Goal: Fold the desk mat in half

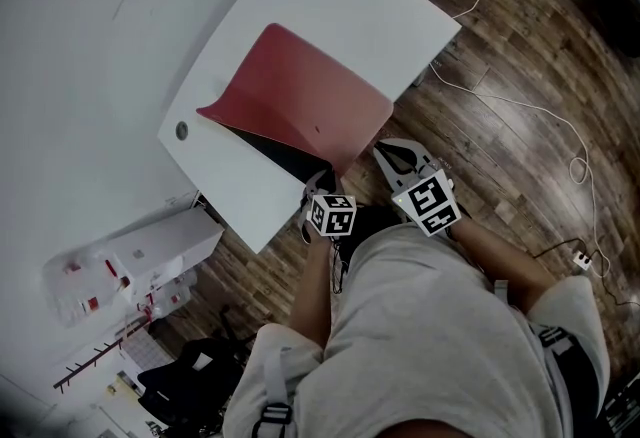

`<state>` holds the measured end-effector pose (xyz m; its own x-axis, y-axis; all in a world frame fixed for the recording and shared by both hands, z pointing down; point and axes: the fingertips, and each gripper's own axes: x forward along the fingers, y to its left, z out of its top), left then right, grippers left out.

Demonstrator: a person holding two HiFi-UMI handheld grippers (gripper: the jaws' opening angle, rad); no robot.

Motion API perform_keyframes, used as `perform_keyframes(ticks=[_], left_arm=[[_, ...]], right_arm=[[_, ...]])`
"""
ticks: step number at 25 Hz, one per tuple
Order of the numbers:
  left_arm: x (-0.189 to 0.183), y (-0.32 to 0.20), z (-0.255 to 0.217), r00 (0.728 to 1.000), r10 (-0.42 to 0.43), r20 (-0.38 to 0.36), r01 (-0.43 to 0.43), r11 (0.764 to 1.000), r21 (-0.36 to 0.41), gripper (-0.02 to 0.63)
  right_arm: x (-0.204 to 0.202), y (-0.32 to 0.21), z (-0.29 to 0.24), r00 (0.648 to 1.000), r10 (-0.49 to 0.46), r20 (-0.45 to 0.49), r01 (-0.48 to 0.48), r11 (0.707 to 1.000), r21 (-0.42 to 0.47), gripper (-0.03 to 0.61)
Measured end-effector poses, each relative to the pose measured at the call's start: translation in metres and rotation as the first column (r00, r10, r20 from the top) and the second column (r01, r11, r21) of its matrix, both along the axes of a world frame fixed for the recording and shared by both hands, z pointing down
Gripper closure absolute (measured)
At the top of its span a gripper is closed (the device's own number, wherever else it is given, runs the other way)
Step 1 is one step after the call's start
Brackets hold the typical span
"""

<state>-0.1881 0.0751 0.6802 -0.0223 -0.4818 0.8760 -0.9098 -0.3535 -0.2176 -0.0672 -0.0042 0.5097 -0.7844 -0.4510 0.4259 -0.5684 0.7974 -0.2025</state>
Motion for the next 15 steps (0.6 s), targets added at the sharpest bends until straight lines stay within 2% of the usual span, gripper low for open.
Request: perform_keyframes(ticks=[15], left_arm=[[0.023,-0.013,0.003,1.0,0.025,-0.007,-0.025,1.0,0.0,0.569]], right_arm=[[0.017,-0.005,0.013,1.0,0.006,-0.002,-0.006,1.0,-0.012,0.537]])
